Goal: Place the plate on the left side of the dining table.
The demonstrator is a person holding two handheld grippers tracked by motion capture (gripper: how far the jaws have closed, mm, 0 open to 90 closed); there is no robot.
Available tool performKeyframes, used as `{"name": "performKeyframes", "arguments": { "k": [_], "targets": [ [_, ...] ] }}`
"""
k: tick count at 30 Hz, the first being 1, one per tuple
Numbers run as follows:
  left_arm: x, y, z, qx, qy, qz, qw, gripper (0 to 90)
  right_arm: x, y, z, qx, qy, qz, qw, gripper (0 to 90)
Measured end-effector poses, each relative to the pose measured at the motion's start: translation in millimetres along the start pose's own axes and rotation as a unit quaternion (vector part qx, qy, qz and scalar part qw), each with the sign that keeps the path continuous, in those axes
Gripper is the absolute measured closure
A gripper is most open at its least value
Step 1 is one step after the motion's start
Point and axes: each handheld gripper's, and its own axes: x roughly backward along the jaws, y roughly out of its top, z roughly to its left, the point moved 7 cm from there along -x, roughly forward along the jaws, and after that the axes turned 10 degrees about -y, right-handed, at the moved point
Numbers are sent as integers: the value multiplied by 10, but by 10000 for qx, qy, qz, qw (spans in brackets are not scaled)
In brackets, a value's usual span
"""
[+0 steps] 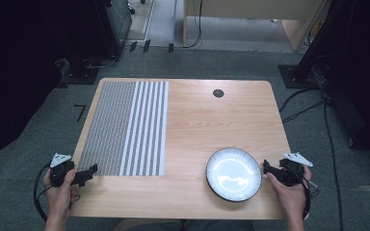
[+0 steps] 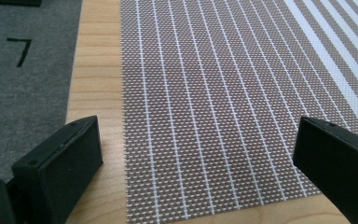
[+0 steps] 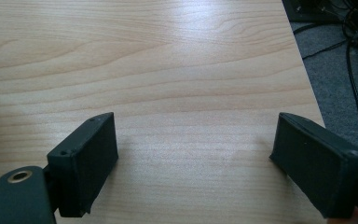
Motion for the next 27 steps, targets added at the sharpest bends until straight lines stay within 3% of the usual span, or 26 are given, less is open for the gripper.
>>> {"name": "performKeyframes", "arguments": {
  "k": [11,24,27],
  "targets": [
    [17,44,-17,12,82,-10,10000,0,-3,4,1,-31,-32,9,10000,136],
    [71,135,-78,-35,-29,-312,9995,0,-4,7,-4,-90,-98,5,9999,146],
    [94,183,-108,19,-62,-493,9988,0,-3,7,-7,-112,-118,7,9999,149]
  ]
}}
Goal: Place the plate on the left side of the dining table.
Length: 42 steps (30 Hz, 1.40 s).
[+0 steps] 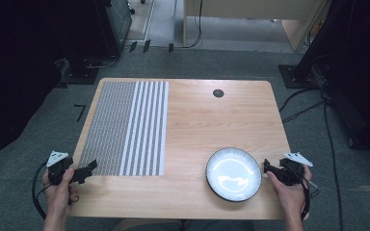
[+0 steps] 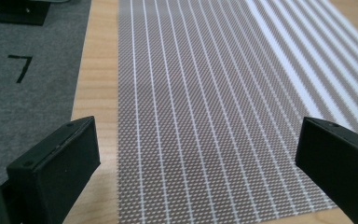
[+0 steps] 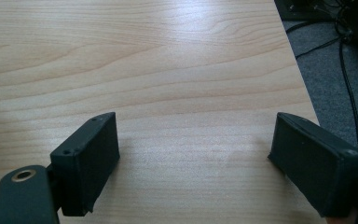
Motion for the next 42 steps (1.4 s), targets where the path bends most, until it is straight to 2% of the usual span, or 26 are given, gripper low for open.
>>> {"name": "performKeyframes", "arguments": {
  "k": [9,15,31,42],
  "targets": [
    [-45,-4,-61,43,-36,85,9999,0,18,-1,6,46,-116,-31,9999,163],
    [-79,15,-160,-100,-30,147,9998,0,42,7,-14,-49,-202,10,9998,178],
    [-218,19,-491,-389,-231,332,9984,0,139,62,32,-226,-126,-136,9996,184],
    [-269,12,-621,-472,-316,384,9976,0,233,107,65,-358,-22,-307,9989,190]
  ]
}}
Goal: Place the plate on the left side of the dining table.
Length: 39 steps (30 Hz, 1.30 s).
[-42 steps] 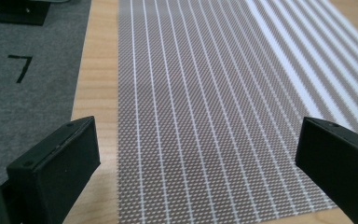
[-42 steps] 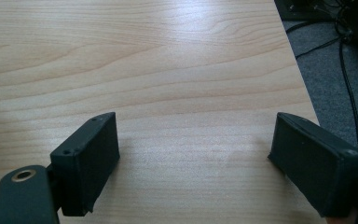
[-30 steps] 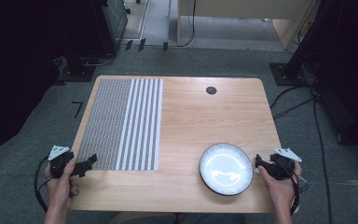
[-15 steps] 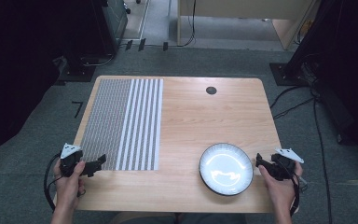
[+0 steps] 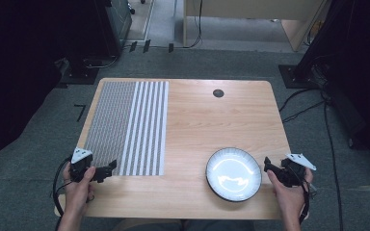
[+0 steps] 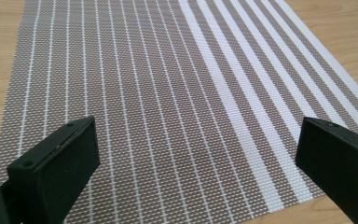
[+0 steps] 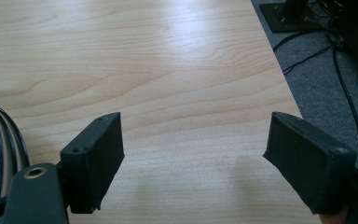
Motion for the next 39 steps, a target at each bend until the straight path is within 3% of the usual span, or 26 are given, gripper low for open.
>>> {"name": "performKeyframes", "arguments": {
  "k": [10,15,39],
  "targets": [
    [-76,-1,-150,-75,-123,75,9999,0,98,62,63,-145,172,-182,9996,200],
    [-132,7,-297,-221,-239,139,9994,0,153,84,100,-188,243,-258,9992,207],
    [-345,-20,-798,-480,-680,260,9962,0,282,70,263,-90,557,-318,9979,200]
  ]
}}
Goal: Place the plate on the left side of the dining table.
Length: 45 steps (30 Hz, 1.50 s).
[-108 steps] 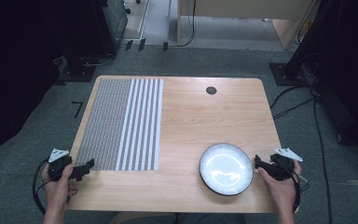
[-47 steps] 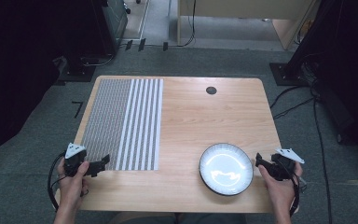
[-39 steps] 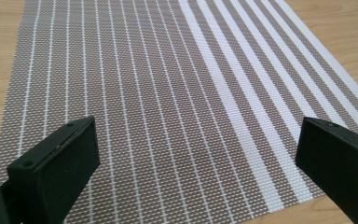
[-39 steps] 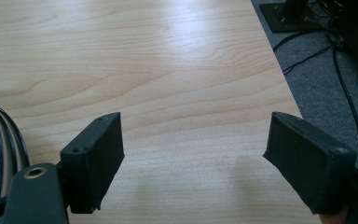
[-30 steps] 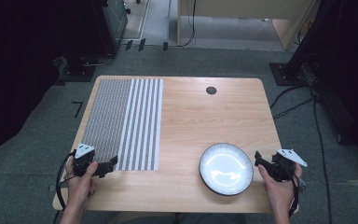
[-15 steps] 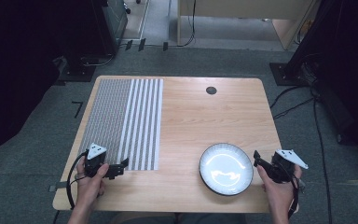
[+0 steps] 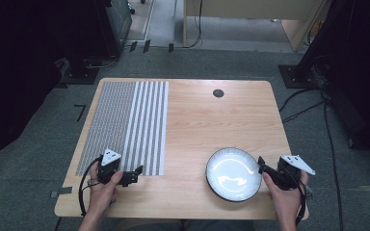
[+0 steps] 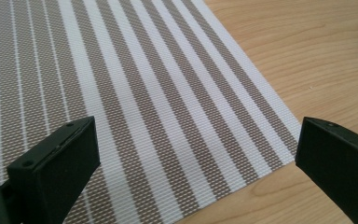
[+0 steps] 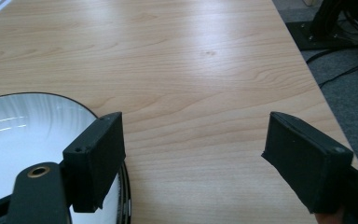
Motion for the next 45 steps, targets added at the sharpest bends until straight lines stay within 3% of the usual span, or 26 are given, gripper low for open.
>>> {"name": "performKeyframes", "arguments": {
  "k": [17,24,30,34,37,42,45],
  "targets": [
    [-275,18,-446,-183,-395,113,9990,0,52,-81,180,230,272,0,9994,178],
    [-465,48,-688,-232,-638,184,9975,0,50,-134,269,375,411,85,9984,188],
    [-581,102,-894,-285,-797,147,9963,0,60,-130,251,293,403,48,9987,298],
    [-637,124,-1001,-318,-859,146,9957,0,55,-173,273,264,626,167,9976,415],
    [-689,143,-1082,-308,-929,133,9951,0,59,-182,277,301,646,157,9973,454],
    [-757,202,-1239,-407,-1030,110,9938,0,84,-177,249,4,746,47,9972,600],
    [-812,238,-1358,-446,-1085,112,9930,3,96,-179,254,-41,810,98,9967,628]
  ]
}}
